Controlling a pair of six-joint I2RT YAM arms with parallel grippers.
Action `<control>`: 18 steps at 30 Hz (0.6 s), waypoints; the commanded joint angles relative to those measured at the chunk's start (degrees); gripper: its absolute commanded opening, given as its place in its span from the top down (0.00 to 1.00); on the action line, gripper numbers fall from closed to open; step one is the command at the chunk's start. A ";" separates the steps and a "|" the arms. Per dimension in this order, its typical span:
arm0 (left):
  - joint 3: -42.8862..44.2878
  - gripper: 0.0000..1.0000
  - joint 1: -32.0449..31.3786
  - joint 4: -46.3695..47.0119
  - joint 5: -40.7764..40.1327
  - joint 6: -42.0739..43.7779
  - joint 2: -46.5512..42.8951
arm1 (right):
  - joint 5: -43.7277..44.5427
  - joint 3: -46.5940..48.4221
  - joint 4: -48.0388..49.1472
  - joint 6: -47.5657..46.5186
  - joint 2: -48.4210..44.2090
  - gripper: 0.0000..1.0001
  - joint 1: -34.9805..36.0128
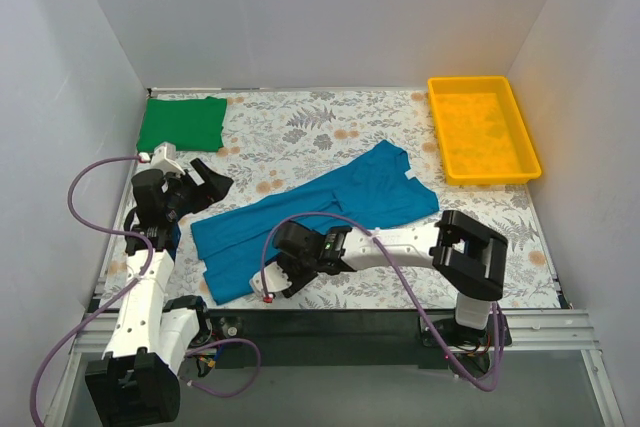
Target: Fold and stack the t-shirts
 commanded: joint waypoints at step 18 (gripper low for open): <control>3.90 0.25 -12.20 10.55 14.00 -1.15 18.71 | -38.08 -17.38 0.80 12.40 -36.91 0.31 -57.59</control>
